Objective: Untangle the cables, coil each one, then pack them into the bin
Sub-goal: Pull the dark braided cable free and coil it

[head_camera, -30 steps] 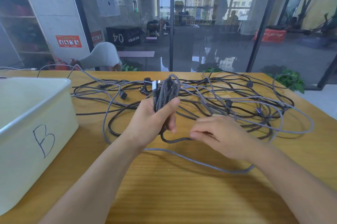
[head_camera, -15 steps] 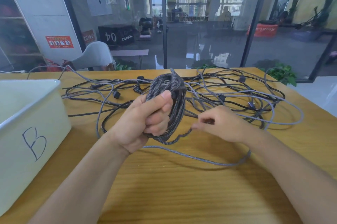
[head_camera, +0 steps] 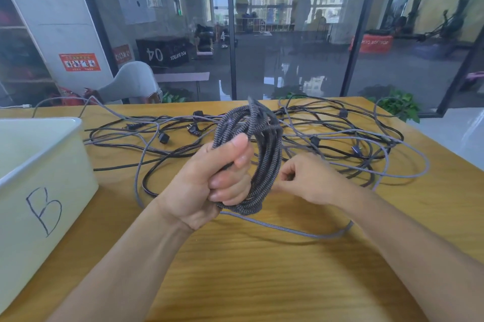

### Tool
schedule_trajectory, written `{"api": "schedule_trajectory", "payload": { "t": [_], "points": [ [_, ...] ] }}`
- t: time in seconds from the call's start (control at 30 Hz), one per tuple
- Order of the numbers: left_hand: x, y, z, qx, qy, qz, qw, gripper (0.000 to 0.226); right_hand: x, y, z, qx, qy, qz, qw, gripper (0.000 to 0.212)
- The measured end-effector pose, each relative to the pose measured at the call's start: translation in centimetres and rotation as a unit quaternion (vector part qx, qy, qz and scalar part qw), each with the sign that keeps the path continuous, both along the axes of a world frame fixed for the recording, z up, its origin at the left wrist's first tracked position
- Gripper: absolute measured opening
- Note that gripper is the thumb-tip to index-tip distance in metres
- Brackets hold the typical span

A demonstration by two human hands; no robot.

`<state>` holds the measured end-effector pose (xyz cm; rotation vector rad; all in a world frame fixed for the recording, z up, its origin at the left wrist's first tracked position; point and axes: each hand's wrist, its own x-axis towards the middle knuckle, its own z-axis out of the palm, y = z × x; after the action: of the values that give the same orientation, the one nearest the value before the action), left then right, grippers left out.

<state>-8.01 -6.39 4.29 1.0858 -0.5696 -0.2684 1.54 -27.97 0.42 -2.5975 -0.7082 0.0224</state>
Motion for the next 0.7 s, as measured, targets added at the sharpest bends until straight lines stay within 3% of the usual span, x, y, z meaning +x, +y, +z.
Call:
{"api": "schedule_trajectory", "payload": {
  "t": [0.07, 0.13, 0.23, 0.3, 0.43, 0.6, 0.7],
  "points": [
    [-0.1, -0.2, -0.1, 0.052, 0.001, -0.030, 0.998, 0.031, -0.1, -0.4, 0.5, -0.018, -0.091, -0.048, 0.994, 0.084],
    [-0.3, -0.6, -0.1, 0.119, -0.001, -0.027, 0.992, 0.030, 0.0, -0.8, 1.0, -0.021, -0.182, -0.070, 0.981, 0.077],
    [-0.3, -1.1, -0.1, 0.211, -0.013, 0.015, 0.977, 0.032, 0.6, -1.2, 1.6, -0.023, -0.290, -0.024, 0.956, 0.060],
    [-0.2, -1.2, -0.3, 0.256, -0.008, 0.049, 0.966, 0.031, 0.8, -1.5, 2.4, -0.014, -0.304, -0.008, 0.953, 0.051],
    [-0.4, -1.7, -0.5, 0.245, -0.012, 0.049, 0.968, 0.029, 0.6, -2.7, 3.8, 0.080, -0.246, 0.023, 0.966, 0.036],
    [0.0, -1.7, -0.3, 0.096, -0.007, 0.156, 0.983, 0.030, 1.1, -4.7, 2.4, 0.062, -0.041, 0.052, 0.996, 0.055],
    [0.5, -0.6, -0.1, 0.040, 0.009, 0.211, 0.977, 0.032, 0.9, -4.6, 1.8, 0.075, 0.009, 0.095, 0.993, 0.055]
  ]
}}
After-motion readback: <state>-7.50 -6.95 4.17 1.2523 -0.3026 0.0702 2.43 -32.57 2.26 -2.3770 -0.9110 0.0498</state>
